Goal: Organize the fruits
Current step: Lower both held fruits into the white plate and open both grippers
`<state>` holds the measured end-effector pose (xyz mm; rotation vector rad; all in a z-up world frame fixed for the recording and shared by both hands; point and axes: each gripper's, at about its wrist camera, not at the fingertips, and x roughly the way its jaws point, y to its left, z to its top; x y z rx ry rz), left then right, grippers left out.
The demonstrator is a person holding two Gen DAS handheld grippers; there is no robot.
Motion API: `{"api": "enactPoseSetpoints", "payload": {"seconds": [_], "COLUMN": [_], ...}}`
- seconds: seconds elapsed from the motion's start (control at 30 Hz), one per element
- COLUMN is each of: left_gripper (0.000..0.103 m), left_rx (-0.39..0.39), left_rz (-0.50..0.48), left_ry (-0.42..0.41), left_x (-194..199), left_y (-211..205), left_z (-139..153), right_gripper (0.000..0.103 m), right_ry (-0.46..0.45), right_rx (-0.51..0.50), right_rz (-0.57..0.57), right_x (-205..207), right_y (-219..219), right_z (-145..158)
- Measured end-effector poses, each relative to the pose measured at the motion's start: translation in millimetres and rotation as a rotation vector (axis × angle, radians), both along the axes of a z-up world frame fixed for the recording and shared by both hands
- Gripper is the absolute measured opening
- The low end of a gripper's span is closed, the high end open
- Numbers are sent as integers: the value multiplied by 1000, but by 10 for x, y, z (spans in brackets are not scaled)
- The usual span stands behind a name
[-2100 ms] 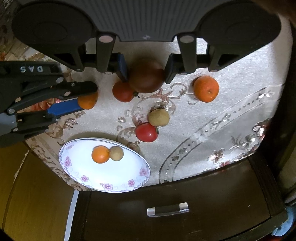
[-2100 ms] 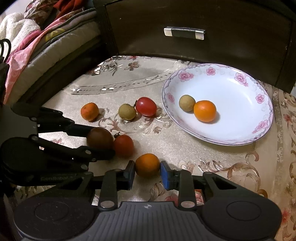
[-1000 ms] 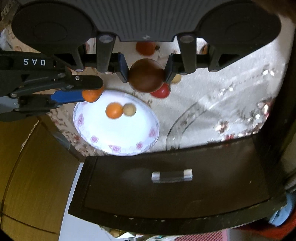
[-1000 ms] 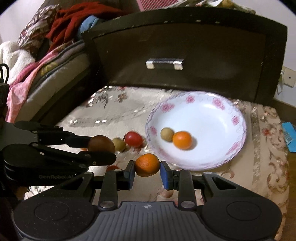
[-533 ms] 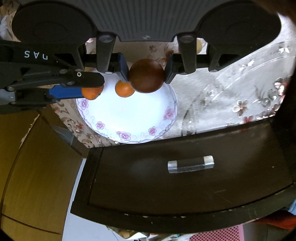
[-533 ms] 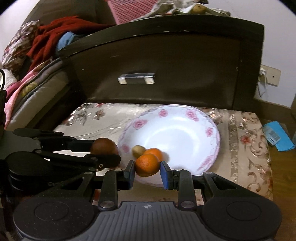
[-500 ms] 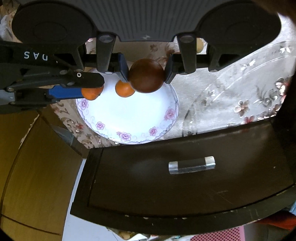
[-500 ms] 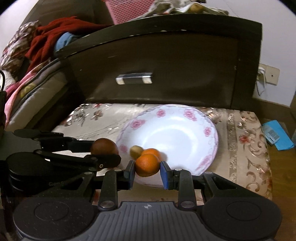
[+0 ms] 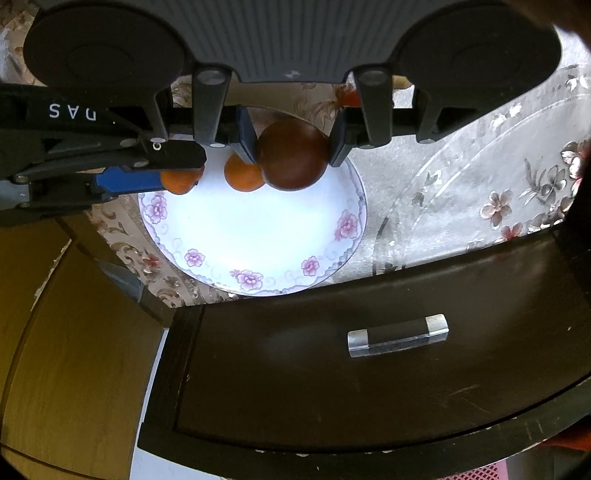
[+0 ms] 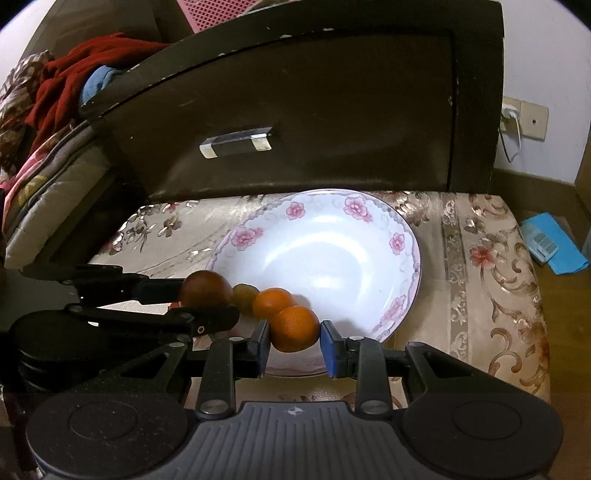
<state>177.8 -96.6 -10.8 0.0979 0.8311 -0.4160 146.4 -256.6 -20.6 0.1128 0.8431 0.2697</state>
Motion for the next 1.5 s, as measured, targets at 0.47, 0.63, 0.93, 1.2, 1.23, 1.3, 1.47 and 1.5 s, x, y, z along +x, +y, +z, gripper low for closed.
{"api": "enactPoseSetpoints", "payload": {"seconds": [0.47, 0.63, 0.93, 1.2, 1.23, 1.3, 1.47, 1.5], "left_gripper": [49, 49, 49, 50, 50, 50, 50, 50], "left_rx": [-3, -7, -15, -11, -14, -13, -7, -5], "left_rz": [6, 16, 31, 32, 30, 25, 27, 29], "left_ry": [-26, -38, -40, -66, -70, -81, -102, -104], "left_x": [165, 192, 221, 194, 192, 178, 126, 116], "left_y": [-62, -58, -37, -48, -45, -46, -3, 8], "left_z": [-56, -58, -57, -19, -2, 38, 134, 152], "right_gripper": [26, 26, 27, 29, 29, 34, 36, 36], "right_ry": [8, 3, -11, -20, -22, -27, -42, -46], "right_rx": [2, 1, -23, -25, -24, -23, -32, -32], "right_rz": [-5, -8, -5, -6, -4, -5, 6, 9], "right_x": [81, 113, 139, 122, 117, 101, 58, 49], "right_y": [5, -1, 18, 18, 16, 19, 57, 64], "right_z": [-106, -129, -141, -121, -114, -97, -47, -34]}}
